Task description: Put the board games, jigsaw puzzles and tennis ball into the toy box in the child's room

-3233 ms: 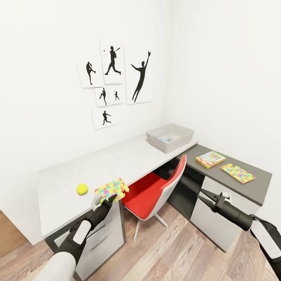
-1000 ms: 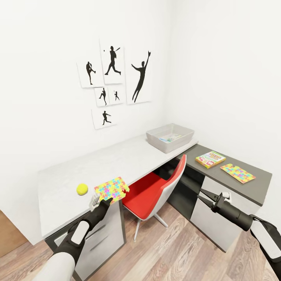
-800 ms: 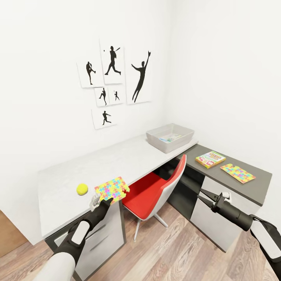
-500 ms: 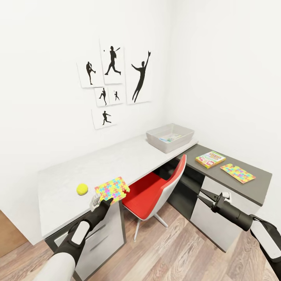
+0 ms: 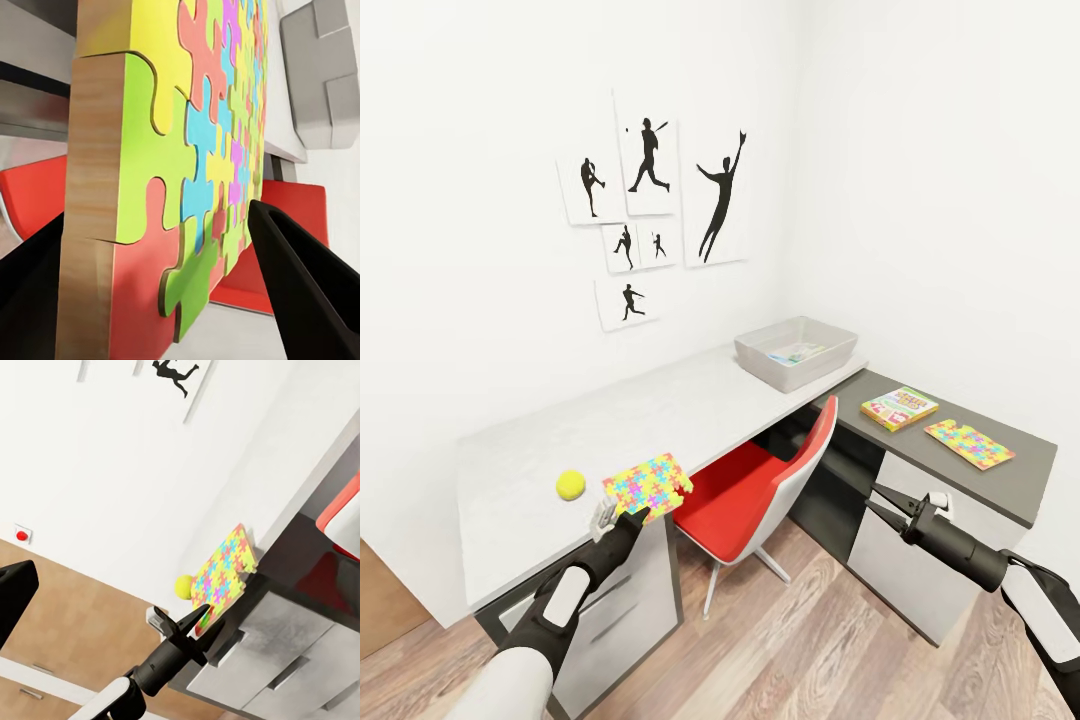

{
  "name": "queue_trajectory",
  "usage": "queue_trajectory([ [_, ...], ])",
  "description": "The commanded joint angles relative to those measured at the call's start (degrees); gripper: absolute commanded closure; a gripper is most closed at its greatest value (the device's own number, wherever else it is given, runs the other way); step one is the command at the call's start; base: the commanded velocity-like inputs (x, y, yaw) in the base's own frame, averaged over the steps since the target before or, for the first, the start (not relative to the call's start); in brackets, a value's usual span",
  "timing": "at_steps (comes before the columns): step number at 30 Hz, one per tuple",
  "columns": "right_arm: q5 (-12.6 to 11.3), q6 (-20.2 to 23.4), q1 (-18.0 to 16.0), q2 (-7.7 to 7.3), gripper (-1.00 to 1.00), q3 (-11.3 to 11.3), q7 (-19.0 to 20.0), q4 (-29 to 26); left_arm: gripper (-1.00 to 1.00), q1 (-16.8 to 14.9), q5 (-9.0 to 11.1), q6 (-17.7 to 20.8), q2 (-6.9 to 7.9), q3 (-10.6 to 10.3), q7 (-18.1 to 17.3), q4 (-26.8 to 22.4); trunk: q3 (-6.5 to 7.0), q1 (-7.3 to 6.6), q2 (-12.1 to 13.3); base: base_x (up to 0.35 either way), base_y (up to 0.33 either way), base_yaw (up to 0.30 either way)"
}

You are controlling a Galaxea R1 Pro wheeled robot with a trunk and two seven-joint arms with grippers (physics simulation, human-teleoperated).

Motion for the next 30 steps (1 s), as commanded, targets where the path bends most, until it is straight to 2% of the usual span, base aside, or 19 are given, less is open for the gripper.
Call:
queue_trajectory([
  [1,-0.2,0.3,0.0,-0.01,-1.0,0.0,0.0,0.0,1.0,0.0,0.0,0.4,-0.06,0.4,-0.1,0.0,-0.07,0.0,0.0,0.0,0.0,0.0],
  [4,-0.2,0.3,0.0,-0.01,-1.0,0.0,0.0,0.0,1.0,0.0,0.0,0.5,-0.06,0.3,-0.1,0.0,-0.07,0.0,0.0,0.0,0.0,0.0],
  [30,-0.2,0.3,0.0,-0.01,-1.0,0.0,0.0,0.0,1.0,0.0,-0.1,0.9,-0.13,0.1,-0.1,0.0,4.6,-5.71,10.4,0.0,0.0,0.0],
])
